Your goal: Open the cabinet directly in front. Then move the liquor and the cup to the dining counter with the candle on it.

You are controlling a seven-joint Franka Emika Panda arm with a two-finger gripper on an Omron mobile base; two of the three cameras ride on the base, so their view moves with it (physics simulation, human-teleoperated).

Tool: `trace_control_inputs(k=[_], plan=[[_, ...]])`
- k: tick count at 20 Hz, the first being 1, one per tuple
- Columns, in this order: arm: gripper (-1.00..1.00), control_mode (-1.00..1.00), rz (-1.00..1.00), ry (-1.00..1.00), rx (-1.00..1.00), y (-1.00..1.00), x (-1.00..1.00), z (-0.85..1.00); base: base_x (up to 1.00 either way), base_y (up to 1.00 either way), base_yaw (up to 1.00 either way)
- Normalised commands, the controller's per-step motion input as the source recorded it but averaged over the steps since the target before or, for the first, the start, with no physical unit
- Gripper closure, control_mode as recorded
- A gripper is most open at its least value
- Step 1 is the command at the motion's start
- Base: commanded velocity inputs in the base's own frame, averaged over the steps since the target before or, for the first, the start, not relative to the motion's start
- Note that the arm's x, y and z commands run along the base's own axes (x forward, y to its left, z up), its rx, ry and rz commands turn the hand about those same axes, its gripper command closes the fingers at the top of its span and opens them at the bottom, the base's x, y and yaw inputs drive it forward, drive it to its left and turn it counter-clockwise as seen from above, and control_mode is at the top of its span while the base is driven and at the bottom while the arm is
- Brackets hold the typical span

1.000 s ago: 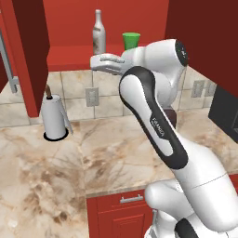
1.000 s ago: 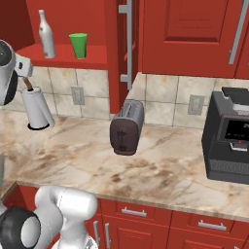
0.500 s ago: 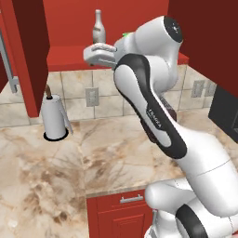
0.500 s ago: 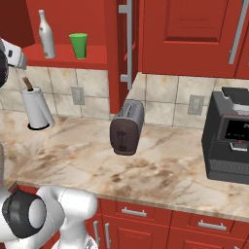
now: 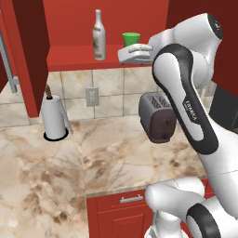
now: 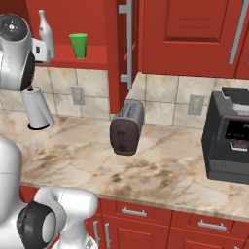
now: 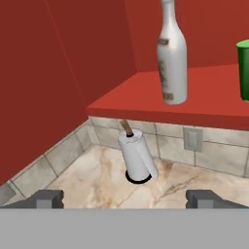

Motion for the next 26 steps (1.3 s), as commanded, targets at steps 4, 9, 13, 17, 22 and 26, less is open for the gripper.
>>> trace_control_inputs(k=[4, 9, 13, 17, 22, 26], plan=[[-1.00, -1.00, -0.03, -0.02, -0.03, -0.04, 0.27, 0.00, 0.00, 0.00, 0.00], [-1.00, -1.00, -0.11, -0.03, -0.15, 0.09, 0.32, 0.00, 0.00, 0.00, 0.00], [-1.00, -1.00, -0.11, -0.01, -0.04, 0.16, 0.14, 0.00, 0.00, 0.00, 0.00], [-1.00, -1.00, 0.00, -0.04, 0.00, 0.00, 0.15, 0.03, 0.00, 0.00, 0.00], [-1.00, -1.00, -0.05, -0.01, -0.01, 0.00, 0.67, 0.08, 0.00, 0.00, 0.00], [-1.00, -1.00, -0.06, 0.00, -0.03, 0.02, 0.87, 0.04, 0.00, 0.00, 0.00]])
